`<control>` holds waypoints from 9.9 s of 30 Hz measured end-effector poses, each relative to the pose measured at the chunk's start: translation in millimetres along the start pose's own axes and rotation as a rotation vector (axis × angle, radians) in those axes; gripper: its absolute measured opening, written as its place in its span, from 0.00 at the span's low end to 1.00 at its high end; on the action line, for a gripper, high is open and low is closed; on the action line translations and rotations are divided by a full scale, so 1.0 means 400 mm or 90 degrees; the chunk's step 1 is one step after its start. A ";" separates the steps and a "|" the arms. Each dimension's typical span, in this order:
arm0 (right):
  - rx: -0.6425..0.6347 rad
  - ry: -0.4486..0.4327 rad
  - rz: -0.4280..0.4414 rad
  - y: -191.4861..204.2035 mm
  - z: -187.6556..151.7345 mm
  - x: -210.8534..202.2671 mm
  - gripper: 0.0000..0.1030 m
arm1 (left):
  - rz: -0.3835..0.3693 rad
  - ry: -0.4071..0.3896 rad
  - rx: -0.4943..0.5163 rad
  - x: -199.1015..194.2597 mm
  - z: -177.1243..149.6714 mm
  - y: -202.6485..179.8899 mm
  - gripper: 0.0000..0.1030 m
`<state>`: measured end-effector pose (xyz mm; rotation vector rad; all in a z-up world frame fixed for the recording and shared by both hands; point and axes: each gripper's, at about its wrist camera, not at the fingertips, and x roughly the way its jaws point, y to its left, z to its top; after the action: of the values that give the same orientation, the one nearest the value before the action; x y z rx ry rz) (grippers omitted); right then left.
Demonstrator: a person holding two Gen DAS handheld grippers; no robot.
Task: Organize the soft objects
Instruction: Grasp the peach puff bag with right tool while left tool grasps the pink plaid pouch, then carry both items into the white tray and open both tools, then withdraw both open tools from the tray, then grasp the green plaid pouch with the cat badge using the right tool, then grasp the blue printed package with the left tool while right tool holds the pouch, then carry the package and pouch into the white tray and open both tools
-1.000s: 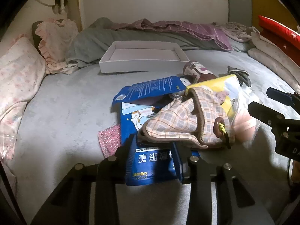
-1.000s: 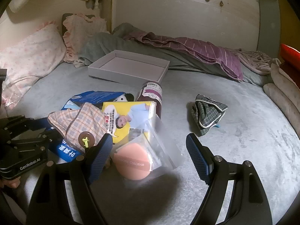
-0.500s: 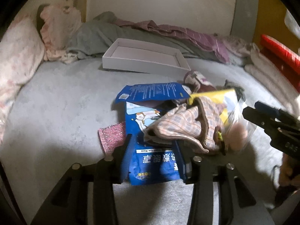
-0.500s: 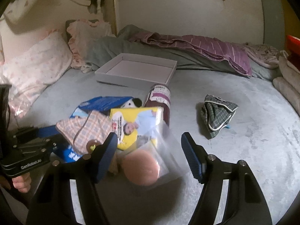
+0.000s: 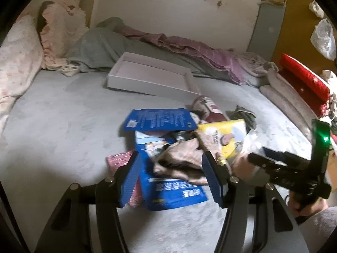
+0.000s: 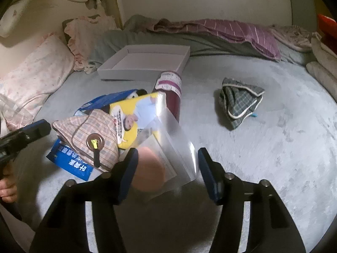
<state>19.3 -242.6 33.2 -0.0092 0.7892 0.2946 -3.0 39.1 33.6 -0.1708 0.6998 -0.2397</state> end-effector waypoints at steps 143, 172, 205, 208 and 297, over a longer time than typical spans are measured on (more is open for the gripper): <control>0.167 0.079 0.000 -0.132 0.475 0.463 0.08 | 0.210 0.181 -0.090 0.477 0.386 0.287 0.03; 0.106 0.193 0.047 -0.114 0.426 0.205 0.49 | 0.147 0.156 -0.016 0.332 0.453 -0.034 0.32; 0.216 0.300 -0.069 -0.350 0.339 0.250 0.52 | 0.068 0.227 0.081 0.407 0.384 -0.212 0.32; 0.213 0.306 -0.069 -0.343 0.335 0.268 0.58 | 0.055 0.230 0.074 0.409 0.385 -0.203 0.32; 0.040 0.189 0.179 0.031 0.494 0.258 0.60 | -0.065 0.300 -0.131 0.389 0.395 0.155 0.03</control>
<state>222.6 -181.1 101.8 0.1200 1.0974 0.5430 225.6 67.6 42.4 -0.3544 1.1866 -0.3097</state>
